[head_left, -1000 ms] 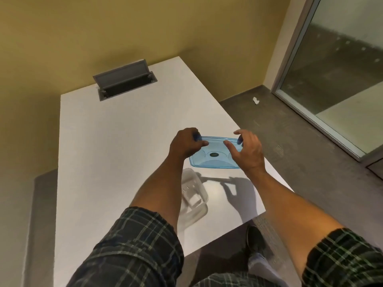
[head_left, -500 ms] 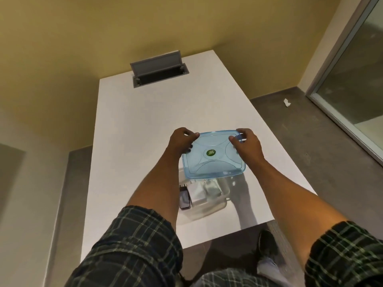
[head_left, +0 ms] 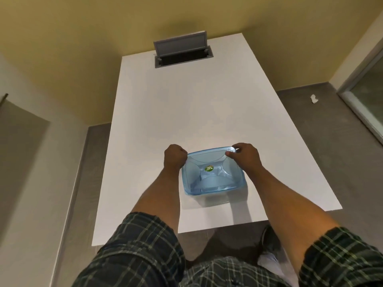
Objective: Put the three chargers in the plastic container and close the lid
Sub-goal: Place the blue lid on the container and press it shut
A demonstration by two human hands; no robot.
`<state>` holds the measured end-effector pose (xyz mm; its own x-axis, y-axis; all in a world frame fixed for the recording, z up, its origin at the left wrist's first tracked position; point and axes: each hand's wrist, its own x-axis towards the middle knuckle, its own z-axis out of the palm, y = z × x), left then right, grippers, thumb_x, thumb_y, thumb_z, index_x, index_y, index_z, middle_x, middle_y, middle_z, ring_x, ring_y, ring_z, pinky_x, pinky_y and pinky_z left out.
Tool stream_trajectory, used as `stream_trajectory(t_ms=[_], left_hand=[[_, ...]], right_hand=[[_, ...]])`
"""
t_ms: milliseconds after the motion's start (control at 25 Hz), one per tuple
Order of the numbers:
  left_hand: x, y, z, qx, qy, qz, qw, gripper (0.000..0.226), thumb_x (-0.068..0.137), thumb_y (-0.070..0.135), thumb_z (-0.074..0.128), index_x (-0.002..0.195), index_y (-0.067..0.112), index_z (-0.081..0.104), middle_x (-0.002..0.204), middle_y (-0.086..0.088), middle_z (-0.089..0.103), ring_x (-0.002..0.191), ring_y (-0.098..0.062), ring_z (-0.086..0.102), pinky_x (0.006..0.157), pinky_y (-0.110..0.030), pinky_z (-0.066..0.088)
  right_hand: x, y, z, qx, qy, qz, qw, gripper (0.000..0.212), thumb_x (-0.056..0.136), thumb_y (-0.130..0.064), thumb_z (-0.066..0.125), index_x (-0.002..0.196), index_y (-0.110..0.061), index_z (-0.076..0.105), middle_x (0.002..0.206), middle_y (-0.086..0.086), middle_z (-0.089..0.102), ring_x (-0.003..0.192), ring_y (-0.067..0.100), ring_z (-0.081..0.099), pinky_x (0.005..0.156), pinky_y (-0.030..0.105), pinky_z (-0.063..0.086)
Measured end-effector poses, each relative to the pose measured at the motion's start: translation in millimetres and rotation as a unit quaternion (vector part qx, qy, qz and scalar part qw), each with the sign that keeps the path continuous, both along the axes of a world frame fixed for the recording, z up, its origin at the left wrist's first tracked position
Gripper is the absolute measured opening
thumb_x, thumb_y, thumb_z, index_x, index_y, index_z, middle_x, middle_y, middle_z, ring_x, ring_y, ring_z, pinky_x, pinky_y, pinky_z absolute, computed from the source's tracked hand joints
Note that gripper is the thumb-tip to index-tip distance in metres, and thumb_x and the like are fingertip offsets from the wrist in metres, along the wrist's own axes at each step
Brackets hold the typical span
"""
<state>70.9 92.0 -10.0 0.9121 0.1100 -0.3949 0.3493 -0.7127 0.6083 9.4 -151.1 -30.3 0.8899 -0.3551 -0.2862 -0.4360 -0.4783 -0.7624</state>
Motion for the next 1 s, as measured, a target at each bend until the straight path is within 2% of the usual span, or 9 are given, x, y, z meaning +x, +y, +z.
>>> stream_trajectory(t_ms=[120, 320, 400, 480, 640, 720, 840, 920, 1000], left_hand=[[-6, -5, 2, 0.022, -0.026, 0.01, 0.999, 0.025, 0.089, 0.004, 0.059, 0.101, 0.0, 0.08, 0.108, -0.017, 0.078, 0.107, -0.033, 0.072, 0.092, -0.035, 0.059], [-12, -14, 5, 0.03, -0.022, 0.052, 0.998, 0.027, 0.091, 0.008, 0.059, 0.109, 0.006, 0.079, 0.116, -0.013, 0.076, 0.113, -0.031, 0.07, 0.094, -0.037, 0.059], [-14, -14, 7, 0.039, -0.026, 0.057, 0.997, 0.027, 0.089, 0.007, 0.06, 0.107, 0.008, 0.079, 0.115, -0.013, 0.076, 0.111, -0.032, 0.071, 0.093, -0.038, 0.06], [-15, -13, 6, 0.042, -0.024, 0.056, 0.997, 0.027, 0.088, 0.006, 0.06, 0.106, 0.008, 0.08, 0.113, -0.013, 0.077, 0.11, -0.032, 0.071, 0.091, -0.038, 0.06], [-18, -9, 2, 0.038, -0.012, 0.042, 0.998, 0.028, 0.086, 0.003, 0.058, 0.102, 0.009, 0.08, 0.111, -0.011, 0.077, 0.109, -0.031, 0.071, 0.089, -0.037, 0.06], [-20, -7, 0, 0.032, -0.013, 0.038, 0.999, 0.029, 0.086, 0.004, 0.058, 0.103, 0.009, 0.081, 0.113, -0.01, 0.077, 0.11, -0.03, 0.07, 0.092, -0.035, 0.059], [-21, -3, 0, 0.029, -0.015, 0.021, 0.999, 0.029, 0.086, 0.004, 0.057, 0.102, 0.01, 0.081, 0.112, -0.009, 0.078, 0.109, -0.028, 0.07, 0.09, -0.031, 0.057], [-21, 0, 0, 0.032, -0.013, 0.014, 0.999, 0.026, 0.087, 0.006, 0.057, 0.099, 0.009, 0.08, 0.108, -0.009, 0.078, 0.107, -0.029, 0.071, 0.087, -0.032, 0.057], [-21, 5, 0, 0.04, -0.008, 0.019, 0.999, 0.021, 0.088, 0.011, 0.061, 0.098, 0.006, 0.079, 0.106, -0.011, 0.077, 0.104, -0.03, 0.071, 0.085, -0.033, 0.057]], right_hand=[[0, 3, -2, -0.023, 0.012, 0.008, 1.0, 0.041, 0.085, -0.033, 0.076, 0.117, -0.008, 0.073, 0.105, 0.007, 0.071, 0.102, 0.023, 0.064, 0.081, 0.024, 0.041], [-4, 4, -6, -0.018, 0.022, 0.001, 1.0, 0.045, 0.087, -0.031, 0.075, 0.124, -0.007, 0.07, 0.123, 0.01, 0.07, 0.119, 0.028, 0.062, 0.101, 0.035, 0.047], [-6, 4, -6, -0.019, 0.018, 0.004, 1.0, 0.032, 0.086, -0.03, 0.075, 0.105, -0.005, 0.074, 0.103, 0.012, 0.072, 0.103, 0.029, 0.064, 0.087, 0.032, 0.048], [-5, 4, -5, -0.035, 0.03, 0.013, 0.999, 0.023, 0.086, -0.031, 0.074, 0.08, -0.012, 0.062, 0.078, 0.006, 0.057, 0.082, 0.025, 0.051, 0.072, 0.027, 0.036], [-5, 11, -2, -0.071, 0.033, 0.024, 0.997, 0.049, 0.087, -0.031, 0.071, 0.06, -0.026, 0.031, 0.063, -0.009, 0.025, 0.078, 0.02, 0.034, 0.071, 0.026, 0.027], [-4, 13, -1, -0.089, 0.036, 0.033, 0.995, 0.055, 0.088, -0.033, 0.07, 0.059, -0.03, 0.023, 0.065, -0.008, 0.025, 0.079, 0.02, 0.034, 0.072, 0.026, 0.027], [-4, 13, -4, -0.098, 0.039, 0.037, 0.994, 0.046, 0.089, -0.037, 0.069, 0.062, -0.027, 0.033, 0.081, 0.003, 0.04, 0.079, 0.021, 0.038, 0.072, 0.027, 0.03], [-4, 13, -6, -0.112, 0.037, 0.038, 0.992, 0.03, 0.089, -0.04, 0.068, 0.074, -0.022, 0.051, 0.087, 0.005, 0.046, 0.081, 0.023, 0.045, 0.072, 0.028, 0.034], [-3, 15, -6, -0.132, 0.043, 0.045, 0.989, 0.029, 0.089, -0.042, 0.067, 0.085, -0.014, 0.064, 0.092, 0.01, 0.056, 0.086, 0.029, 0.056, 0.071, 0.03, 0.039]])
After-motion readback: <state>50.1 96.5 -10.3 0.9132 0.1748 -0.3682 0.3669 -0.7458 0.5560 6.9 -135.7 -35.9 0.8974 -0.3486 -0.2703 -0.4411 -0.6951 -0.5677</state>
